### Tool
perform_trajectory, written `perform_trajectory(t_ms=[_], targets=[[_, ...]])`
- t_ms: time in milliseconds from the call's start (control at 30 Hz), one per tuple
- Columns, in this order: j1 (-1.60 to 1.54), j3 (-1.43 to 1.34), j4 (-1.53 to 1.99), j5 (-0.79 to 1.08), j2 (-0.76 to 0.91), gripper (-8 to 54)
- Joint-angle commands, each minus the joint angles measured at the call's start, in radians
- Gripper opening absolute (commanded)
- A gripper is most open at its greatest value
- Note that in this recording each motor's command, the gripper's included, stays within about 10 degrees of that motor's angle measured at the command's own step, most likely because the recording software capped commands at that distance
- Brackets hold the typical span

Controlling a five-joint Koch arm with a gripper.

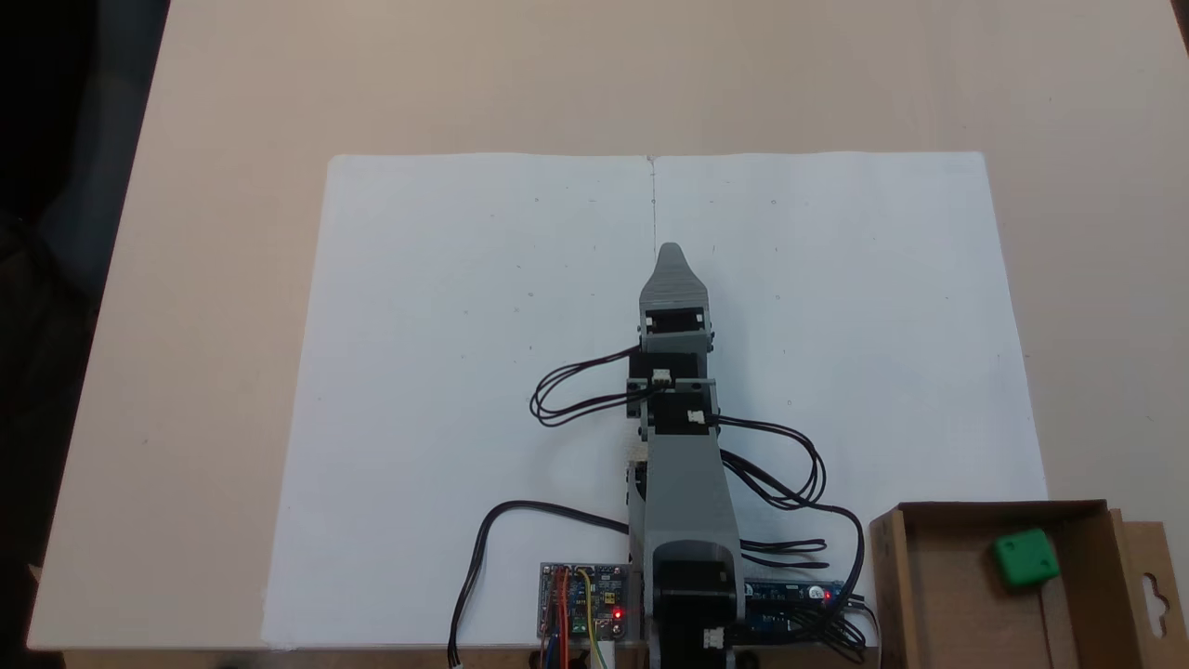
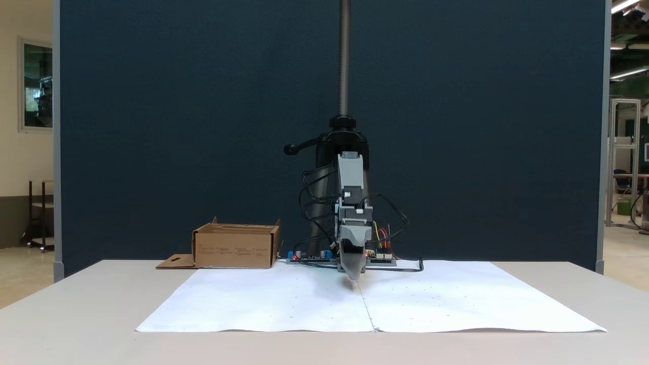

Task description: Grasp a green dice and put it in the bin.

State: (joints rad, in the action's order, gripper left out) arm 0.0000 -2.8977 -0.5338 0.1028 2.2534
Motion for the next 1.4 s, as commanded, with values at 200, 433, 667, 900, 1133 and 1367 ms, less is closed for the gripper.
perform_trajectory(t_ms=[200,433,667,900,1133,1367], targets=[[-0.023,-0.133,-0.368,0.135,0.121,43.2],[-0.018,-0.224,-0.555,0.14,0.121,43.4],[0.003,-0.229,-0.693,0.141,0.12,43.7],[0.008,-0.229,-0.817,0.141,0.118,44.8],[0.023,-0.229,-0.932,0.14,0.117,45.4],[0.018,-0.229,-1.037,0.137,0.114,45.3]])
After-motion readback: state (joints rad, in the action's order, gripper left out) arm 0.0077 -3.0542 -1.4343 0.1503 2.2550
